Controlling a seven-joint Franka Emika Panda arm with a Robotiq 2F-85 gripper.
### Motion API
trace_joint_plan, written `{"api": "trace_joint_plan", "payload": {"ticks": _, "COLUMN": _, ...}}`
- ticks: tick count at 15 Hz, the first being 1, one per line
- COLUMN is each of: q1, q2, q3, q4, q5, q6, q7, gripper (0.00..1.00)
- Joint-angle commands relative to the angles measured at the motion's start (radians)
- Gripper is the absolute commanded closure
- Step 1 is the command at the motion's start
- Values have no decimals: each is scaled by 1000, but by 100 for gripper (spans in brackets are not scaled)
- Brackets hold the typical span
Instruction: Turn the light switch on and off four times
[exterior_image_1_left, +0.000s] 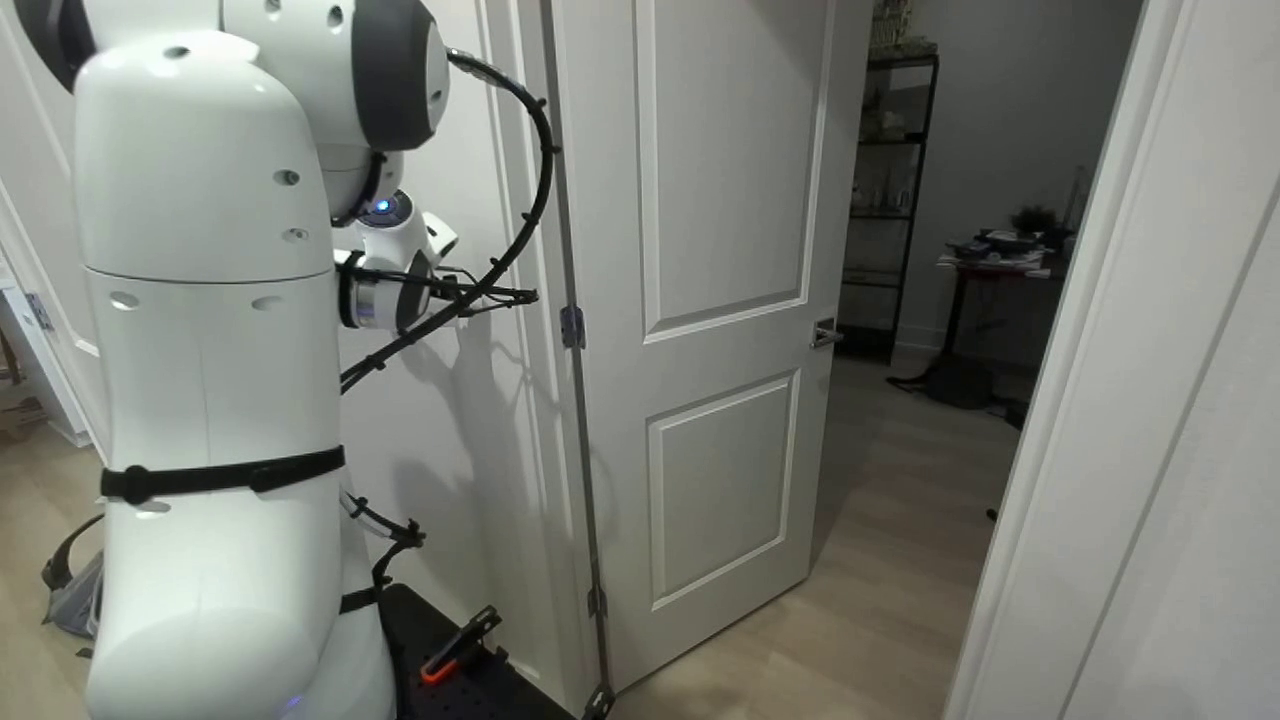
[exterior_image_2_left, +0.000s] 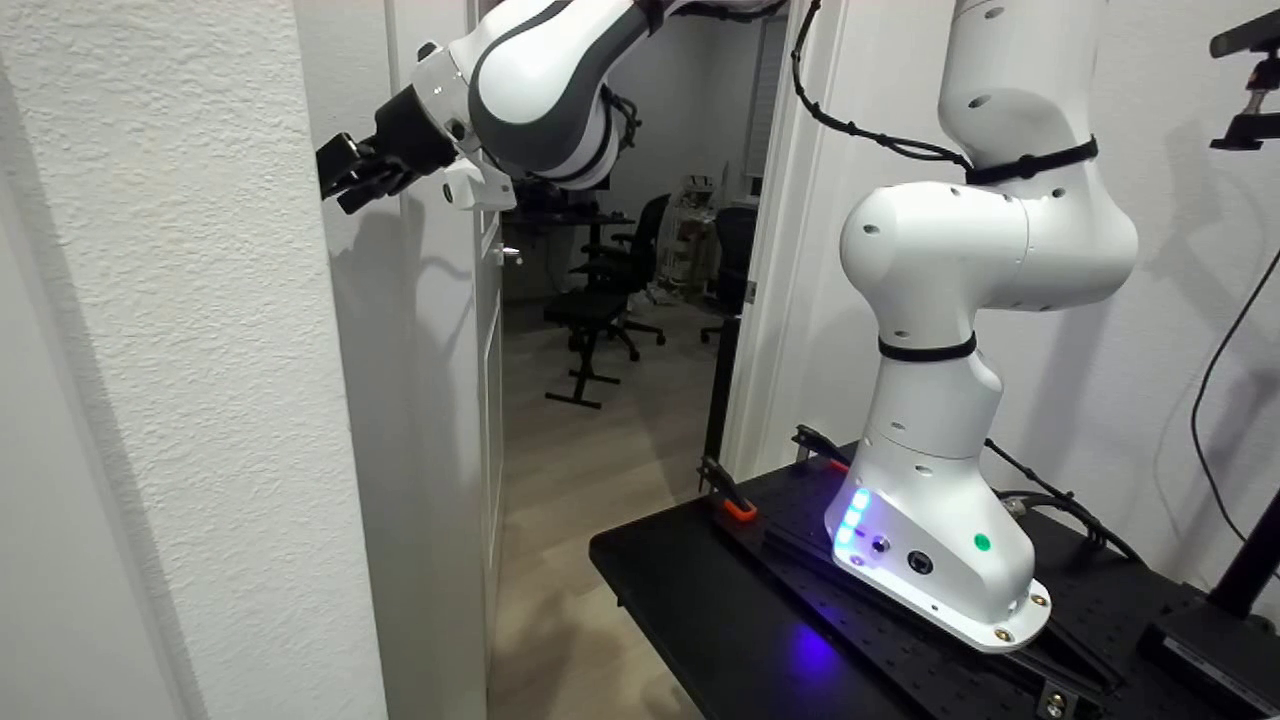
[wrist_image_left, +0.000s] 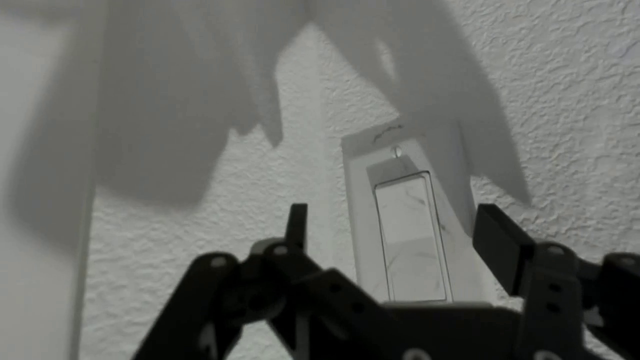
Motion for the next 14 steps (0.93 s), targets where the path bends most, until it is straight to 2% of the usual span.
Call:
{"api": "trace_joint_plan", "payload": {"ticks": 1, "q1": 0, "q2": 1, "q3": 8, "q4": 10, "q5": 7, "q6": -26, "q7": -23, "gripper": 0}}
{"api": "trace_joint_plan", "payload": {"ticks": 6, "q1": 1, "q2": 14, "q3": 7, "q4": 11, "q5": 7, "q6": -64, "q7": -18, "gripper": 0}}
{"api": "trace_joint_plan", "payload": {"ticks": 7, "q1": 1, "q2": 15, "q3": 6, "q4": 11, "q5": 6, "q6": -75, "q7": -16, "gripper": 25}}
{"api": "trace_joint_plan", "payload": {"ticks": 8, "q1": 1, "q2": 24, "q3": 4, "q4": 10, "q5": 6, "q6": -81, "q7": -12, "gripper": 26}}
{"api": "trace_joint_plan", "payload": {"ticks": 9, "q1": 1, "q2": 29, "q3": 2, "q4": 10, "q5": 5, "q6": -86, "q7": -10, "gripper": 32}}
{"api": "trace_joint_plan", "payload": {"ticks": 14, "q1": 6, "q2": 79, "q3": -14, "q4": 3, "q5": 15, "q6": -42, "q7": -4, "gripper": 71}}
